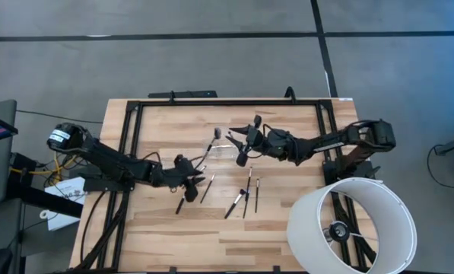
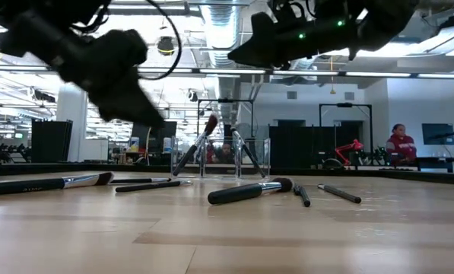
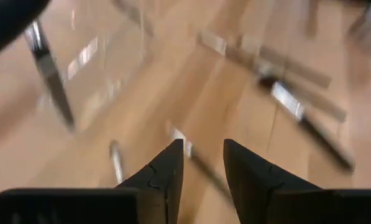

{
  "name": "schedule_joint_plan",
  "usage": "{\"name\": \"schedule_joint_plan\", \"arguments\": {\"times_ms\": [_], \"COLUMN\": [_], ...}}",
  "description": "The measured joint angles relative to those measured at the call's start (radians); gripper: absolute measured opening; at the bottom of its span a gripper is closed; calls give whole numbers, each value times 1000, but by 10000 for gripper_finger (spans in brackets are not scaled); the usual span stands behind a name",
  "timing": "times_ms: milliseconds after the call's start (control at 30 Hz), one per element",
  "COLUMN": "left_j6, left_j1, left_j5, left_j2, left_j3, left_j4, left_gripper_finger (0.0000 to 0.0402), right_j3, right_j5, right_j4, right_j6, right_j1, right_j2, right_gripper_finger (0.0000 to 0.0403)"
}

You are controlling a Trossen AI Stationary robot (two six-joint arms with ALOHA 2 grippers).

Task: Put items in baskets/containers
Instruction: Put the powder brush into the transparent organizer

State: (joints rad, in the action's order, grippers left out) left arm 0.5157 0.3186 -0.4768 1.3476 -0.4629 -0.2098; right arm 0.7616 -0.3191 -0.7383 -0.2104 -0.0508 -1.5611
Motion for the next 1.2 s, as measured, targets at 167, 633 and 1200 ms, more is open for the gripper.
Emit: {"name": "schedule_joint_plan", "arguments": {"times_ms": [167, 633, 1200], "left_j6": [222, 401, 409], "left_j1": [50, 49, 50], "left_j5": [20, 190, 138], "left_j2": [-2, -20, 110], "left_j3": [1, -29, -31], "left_j4": [215, 427, 353], "left_gripper_finger": [112, 112, 112], "right_j3": [0, 0, 0], "right_j5": [7, 6, 6], "right_j4": [13, 35, 35], "right_j6": [0, 0, 0], "right_j1": [6, 3, 3], "right_j2": [4, 2, 1], "right_gripper_finger": [130, 128, 129]}}
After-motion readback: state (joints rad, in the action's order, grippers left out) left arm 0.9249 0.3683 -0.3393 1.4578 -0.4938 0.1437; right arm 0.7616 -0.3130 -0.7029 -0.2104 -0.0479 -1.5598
